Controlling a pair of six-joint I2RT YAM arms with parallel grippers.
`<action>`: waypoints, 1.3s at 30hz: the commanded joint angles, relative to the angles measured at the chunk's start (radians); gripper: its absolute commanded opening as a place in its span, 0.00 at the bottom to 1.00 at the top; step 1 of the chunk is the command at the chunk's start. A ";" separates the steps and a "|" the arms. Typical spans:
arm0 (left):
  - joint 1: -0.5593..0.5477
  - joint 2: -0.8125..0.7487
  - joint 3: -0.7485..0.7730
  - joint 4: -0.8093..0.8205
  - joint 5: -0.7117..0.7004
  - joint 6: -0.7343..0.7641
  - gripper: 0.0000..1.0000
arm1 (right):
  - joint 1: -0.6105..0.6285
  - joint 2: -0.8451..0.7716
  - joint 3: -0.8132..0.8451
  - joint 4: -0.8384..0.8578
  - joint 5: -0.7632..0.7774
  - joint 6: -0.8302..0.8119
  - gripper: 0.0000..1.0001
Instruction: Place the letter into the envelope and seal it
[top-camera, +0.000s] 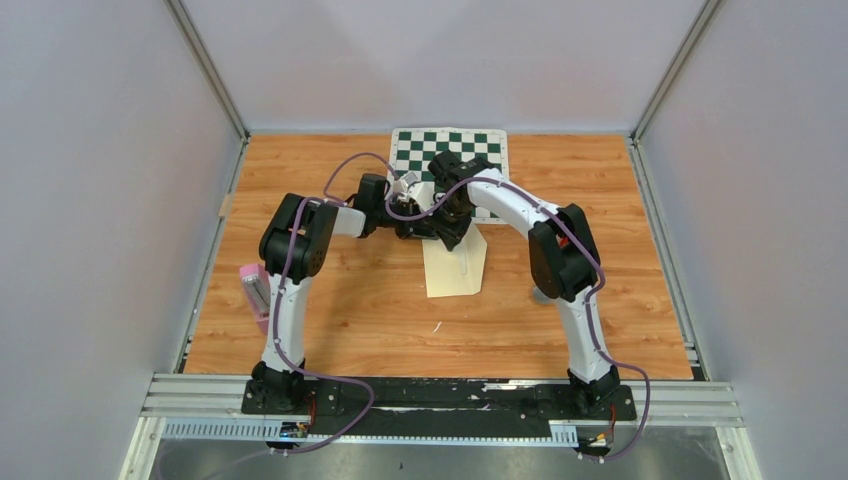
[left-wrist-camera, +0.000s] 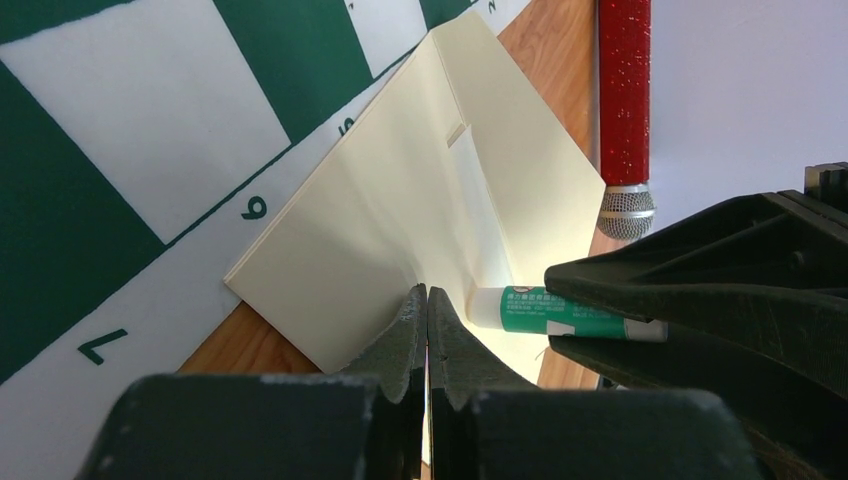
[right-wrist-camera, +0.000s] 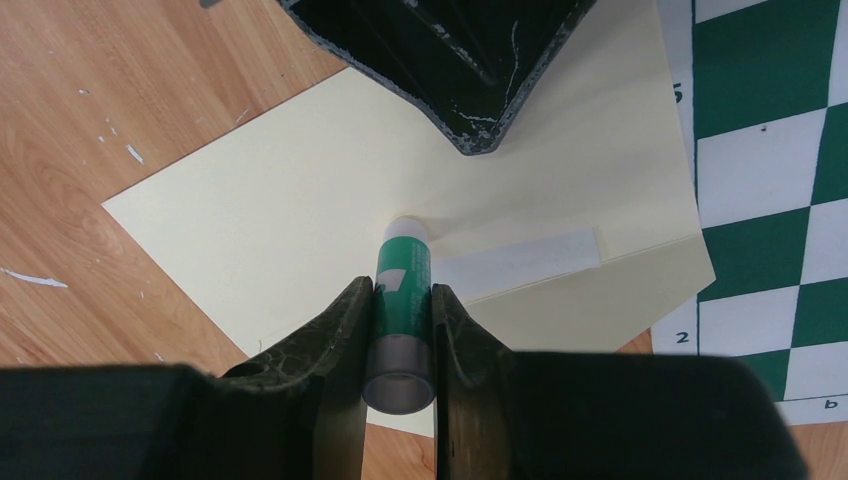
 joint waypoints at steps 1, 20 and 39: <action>0.003 0.020 0.026 -0.016 -0.020 0.030 0.00 | 0.007 0.013 0.020 0.023 0.040 -0.019 0.00; 0.003 0.041 0.031 -0.013 -0.031 0.005 0.00 | 0.032 0.011 -0.011 -0.050 0.017 -0.018 0.00; 0.004 0.050 0.033 -0.009 -0.038 0.005 0.00 | 0.061 -0.006 -0.027 -0.137 -0.026 0.036 0.00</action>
